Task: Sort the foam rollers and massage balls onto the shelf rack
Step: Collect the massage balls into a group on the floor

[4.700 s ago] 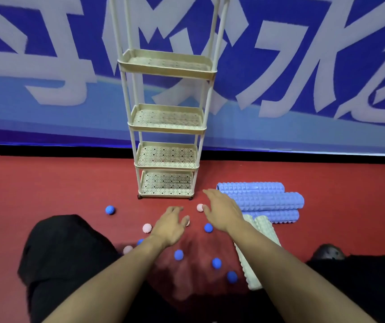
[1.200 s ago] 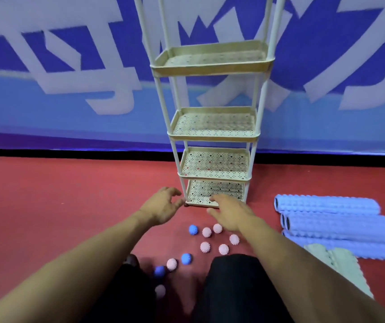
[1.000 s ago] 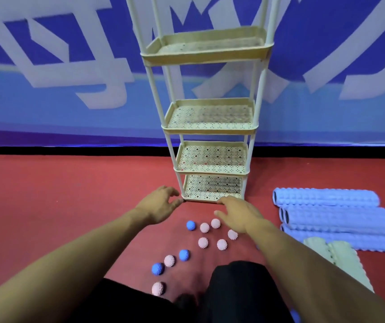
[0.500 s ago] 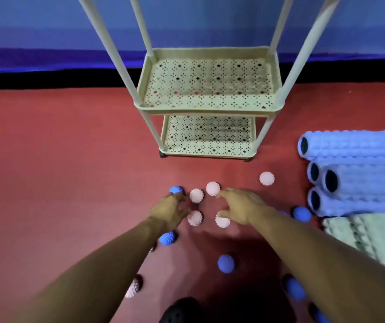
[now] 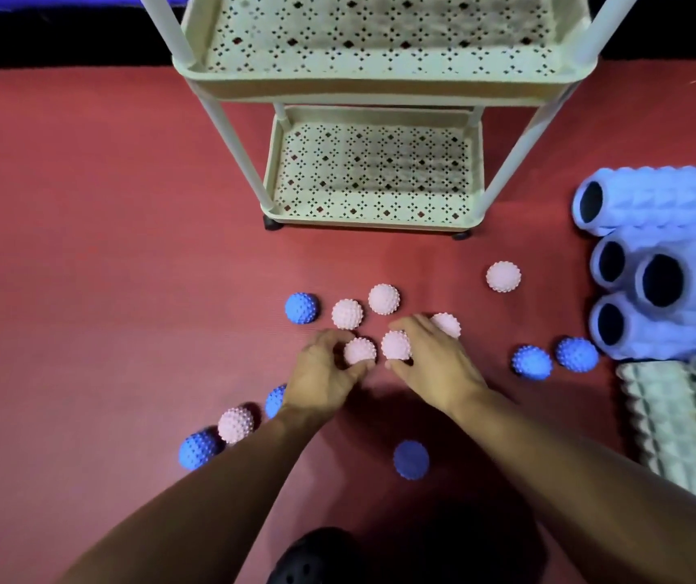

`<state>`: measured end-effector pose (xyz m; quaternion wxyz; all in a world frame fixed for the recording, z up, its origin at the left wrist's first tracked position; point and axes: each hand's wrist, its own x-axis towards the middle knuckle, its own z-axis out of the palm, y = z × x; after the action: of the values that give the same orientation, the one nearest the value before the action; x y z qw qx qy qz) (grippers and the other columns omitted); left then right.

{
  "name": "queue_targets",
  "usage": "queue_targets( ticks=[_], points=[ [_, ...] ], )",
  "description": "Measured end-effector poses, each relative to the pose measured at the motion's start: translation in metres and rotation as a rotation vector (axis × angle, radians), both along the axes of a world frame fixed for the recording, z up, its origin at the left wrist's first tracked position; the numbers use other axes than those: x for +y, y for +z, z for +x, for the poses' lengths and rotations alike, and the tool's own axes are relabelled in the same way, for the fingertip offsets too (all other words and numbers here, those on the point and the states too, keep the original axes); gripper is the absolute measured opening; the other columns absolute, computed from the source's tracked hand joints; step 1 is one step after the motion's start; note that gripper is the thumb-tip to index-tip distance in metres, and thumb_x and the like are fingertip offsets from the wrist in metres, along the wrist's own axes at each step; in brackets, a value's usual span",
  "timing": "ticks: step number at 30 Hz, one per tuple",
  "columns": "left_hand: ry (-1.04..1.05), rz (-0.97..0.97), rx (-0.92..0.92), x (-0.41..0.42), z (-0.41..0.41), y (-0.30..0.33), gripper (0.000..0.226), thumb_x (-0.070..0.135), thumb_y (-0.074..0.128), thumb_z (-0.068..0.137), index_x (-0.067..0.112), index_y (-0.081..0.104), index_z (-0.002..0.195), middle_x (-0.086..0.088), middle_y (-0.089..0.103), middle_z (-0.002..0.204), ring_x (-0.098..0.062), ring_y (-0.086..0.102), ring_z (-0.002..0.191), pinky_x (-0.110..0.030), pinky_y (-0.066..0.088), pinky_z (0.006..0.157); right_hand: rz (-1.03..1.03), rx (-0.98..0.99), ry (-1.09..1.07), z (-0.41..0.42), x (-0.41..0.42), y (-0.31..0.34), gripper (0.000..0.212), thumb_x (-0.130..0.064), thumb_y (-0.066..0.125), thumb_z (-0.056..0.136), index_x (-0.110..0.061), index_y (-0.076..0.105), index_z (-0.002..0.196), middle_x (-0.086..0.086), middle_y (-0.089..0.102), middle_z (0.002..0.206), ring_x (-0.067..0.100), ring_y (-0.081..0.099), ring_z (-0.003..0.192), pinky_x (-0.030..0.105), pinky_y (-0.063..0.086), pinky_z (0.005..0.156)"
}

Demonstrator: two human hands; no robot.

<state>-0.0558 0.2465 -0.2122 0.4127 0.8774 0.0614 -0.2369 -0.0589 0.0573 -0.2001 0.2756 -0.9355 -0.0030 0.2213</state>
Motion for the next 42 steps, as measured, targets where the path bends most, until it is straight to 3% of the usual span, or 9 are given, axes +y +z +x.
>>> queue_targets(
  ticks=[4,9,13,17,23,26,29,32,42],
  points=[
    [-0.031,-0.015,-0.015,-0.005,-0.001,-0.005,0.047,0.032,0.081,0.079,0.026,0.062,0.121,0.005,0.053,0.118,-0.015,0.063,0.105,-0.040,0.052,0.098,-0.021,-0.029,0.020,-0.002,0.001,-0.003,0.055,-0.032,0.073,0.088,-0.023,0.052,0.138,-0.005,0.044,0.136,0.024,0.058,0.118,0.041,0.049,0.095],
    [-0.064,0.115,-0.189,-0.002,-0.003,0.006,0.040,0.046,0.073,0.085,0.025,0.060,0.116,0.011,0.046,0.108,-0.005,0.050,0.093,-0.019,0.038,0.082,-0.086,-0.267,0.066,-0.002,-0.019,0.008,0.056,-0.048,0.072,0.083,-0.030,0.056,0.134,-0.011,0.048,0.129,0.016,0.052,0.118,0.039,0.053,0.092],
    [-0.091,0.280,-0.504,0.015,0.017,0.011,0.029,0.038,0.060,0.090,0.013,0.060,0.106,-0.005,0.052,0.110,-0.027,0.051,0.097,-0.039,0.043,0.090,-0.171,-0.291,-0.030,0.003,-0.042,0.007,0.067,-0.069,0.065,0.078,-0.033,0.057,0.134,-0.005,0.042,0.143,0.022,0.039,0.128,0.044,0.044,0.103],
    [-0.158,0.327,-0.208,0.033,0.055,0.003,0.055,0.023,0.056,0.078,0.018,0.055,0.132,-0.010,0.045,0.137,-0.037,0.047,0.122,-0.042,0.037,0.109,-0.110,-0.075,-0.052,-0.003,-0.046,-0.001,0.075,-0.072,0.063,0.079,-0.035,0.048,0.143,-0.009,0.030,0.151,0.016,0.022,0.140,0.040,0.036,0.115],
    [0.124,0.182,-0.122,0.037,0.033,0.006,0.048,0.027,0.076,0.086,0.020,0.058,0.130,-0.001,0.064,0.120,-0.022,0.062,0.105,-0.025,0.044,0.097,0.013,-0.160,-0.258,-0.004,-0.049,-0.013,0.039,-0.023,0.066,0.090,-0.020,0.065,0.128,-0.002,0.050,0.139,0.025,0.040,0.128,0.040,0.039,0.113],
    [0.231,0.193,-0.052,0.033,0.011,0.011,0.041,0.042,0.080,0.081,0.020,0.064,0.112,0.004,0.070,0.095,-0.016,0.066,0.088,-0.023,0.047,0.083,0.088,-0.160,-0.348,0.000,-0.048,-0.016,0.047,-0.001,0.060,0.086,-0.017,0.063,0.131,0.002,0.053,0.136,0.027,0.052,0.124,0.037,0.041,0.110],
    [0.232,0.118,0.030,0.021,0.005,0.012,0.036,0.041,0.082,0.079,0.024,0.066,0.106,0.009,0.068,0.089,-0.012,0.065,0.085,-0.019,0.046,0.080,0.156,-0.068,-0.415,0.010,-0.040,-0.014,0.050,-0.008,0.064,0.092,-0.014,0.053,0.141,0.003,0.055,0.141,0.022,0.049,0.133,0.029,0.034,0.113],
    [0.296,-0.066,0.086,0.007,0.012,0.002,0.029,0.032,0.081,0.082,0.023,0.069,0.106,0.006,0.073,0.093,-0.014,0.070,0.089,-0.036,0.056,0.091,0.172,0.004,-0.489,0.019,-0.031,-0.013,0.049,-0.021,0.066,0.095,-0.016,0.052,0.141,0.003,0.058,0.141,0.021,0.051,0.133,0.027,0.034,0.110],
    [0.305,-0.223,0.147,0.000,0.017,-0.002,0.047,0.018,0.083,0.082,0.011,0.062,0.122,-0.005,0.072,0.107,-0.014,0.070,0.098,-0.028,0.055,0.092,0.252,-0.022,-0.426,0.016,-0.022,-0.011,0.037,-0.024,0.070,0.091,-0.023,0.063,0.127,-0.005,0.057,0.120,0.011,0.064,0.093,0.025,0.048,0.093]
  ],
)
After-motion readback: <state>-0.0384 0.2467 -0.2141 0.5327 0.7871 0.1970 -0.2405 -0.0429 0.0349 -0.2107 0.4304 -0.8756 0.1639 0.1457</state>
